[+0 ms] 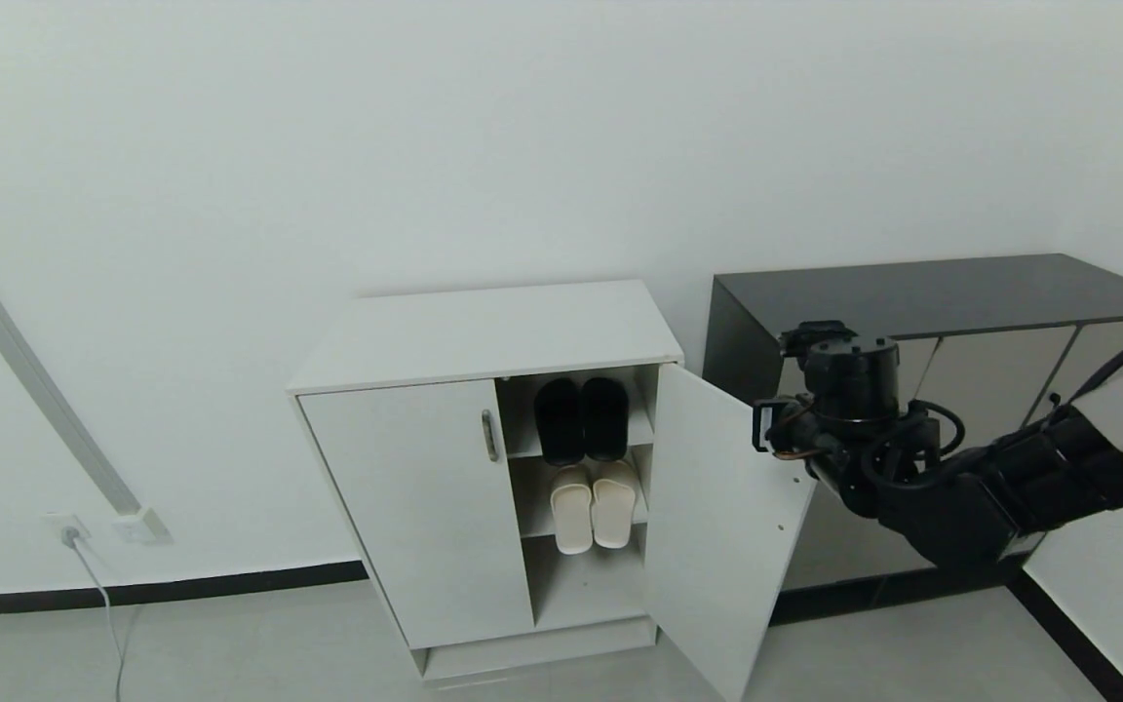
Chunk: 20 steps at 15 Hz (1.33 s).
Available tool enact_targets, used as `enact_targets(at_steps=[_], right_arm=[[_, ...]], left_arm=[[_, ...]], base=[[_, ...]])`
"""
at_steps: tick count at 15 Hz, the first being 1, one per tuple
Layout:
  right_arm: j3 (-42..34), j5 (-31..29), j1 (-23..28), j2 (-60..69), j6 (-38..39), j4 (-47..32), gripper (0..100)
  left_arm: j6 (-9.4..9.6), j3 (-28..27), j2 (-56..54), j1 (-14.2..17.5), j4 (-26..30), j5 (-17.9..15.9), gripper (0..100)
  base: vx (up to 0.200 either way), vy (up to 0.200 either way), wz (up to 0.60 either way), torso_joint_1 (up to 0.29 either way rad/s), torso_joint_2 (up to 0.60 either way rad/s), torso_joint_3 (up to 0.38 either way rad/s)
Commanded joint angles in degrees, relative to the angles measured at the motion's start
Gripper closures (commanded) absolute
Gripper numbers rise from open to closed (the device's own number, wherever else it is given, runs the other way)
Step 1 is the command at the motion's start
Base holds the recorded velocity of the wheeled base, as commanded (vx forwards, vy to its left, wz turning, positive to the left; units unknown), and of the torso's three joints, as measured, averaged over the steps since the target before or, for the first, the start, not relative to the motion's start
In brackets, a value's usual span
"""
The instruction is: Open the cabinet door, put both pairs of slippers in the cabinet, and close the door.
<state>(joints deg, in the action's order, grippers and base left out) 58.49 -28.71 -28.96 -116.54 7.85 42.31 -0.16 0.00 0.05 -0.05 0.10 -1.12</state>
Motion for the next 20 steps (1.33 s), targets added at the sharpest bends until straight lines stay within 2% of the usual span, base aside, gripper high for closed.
enact_targets(at_steps=[1, 10, 15, 20], right_arm=[[3.1, 0.3, 2.5, -3.8, 0.1, 0.0, 100], [7.2, 2.4, 7.0, -11.6, 0.9, 0.0, 100], [7.0, 2.4, 7.0, -11.9, 0.9, 0.0, 100], [4.7, 2.3, 3.7, -10.4, 0.9, 0.1, 100]], left_arm=[[-0.02, 0.0, 0.0, 0.0, 0.0, 0.0, 100], [-0.02, 0.0, 0.0, 0.0, 0.0, 0.1, 100], [-0.02, 0.0, 0.0, 0.0, 0.0, 0.0, 100], [-0.02, 0.0, 0.0, 0.0, 0.0, 0.0, 100]], base=[[0.0, 0.0, 0.0, 0.0, 0.0, 0.0], [0.0, 0.0, 0.0, 0.0, 0.0, 0.0], [0.0, 0.0, 0.0, 0.0, 0.0, 0.0], [0.0, 0.0, 0.0, 0.0, 0.0, 0.0]])
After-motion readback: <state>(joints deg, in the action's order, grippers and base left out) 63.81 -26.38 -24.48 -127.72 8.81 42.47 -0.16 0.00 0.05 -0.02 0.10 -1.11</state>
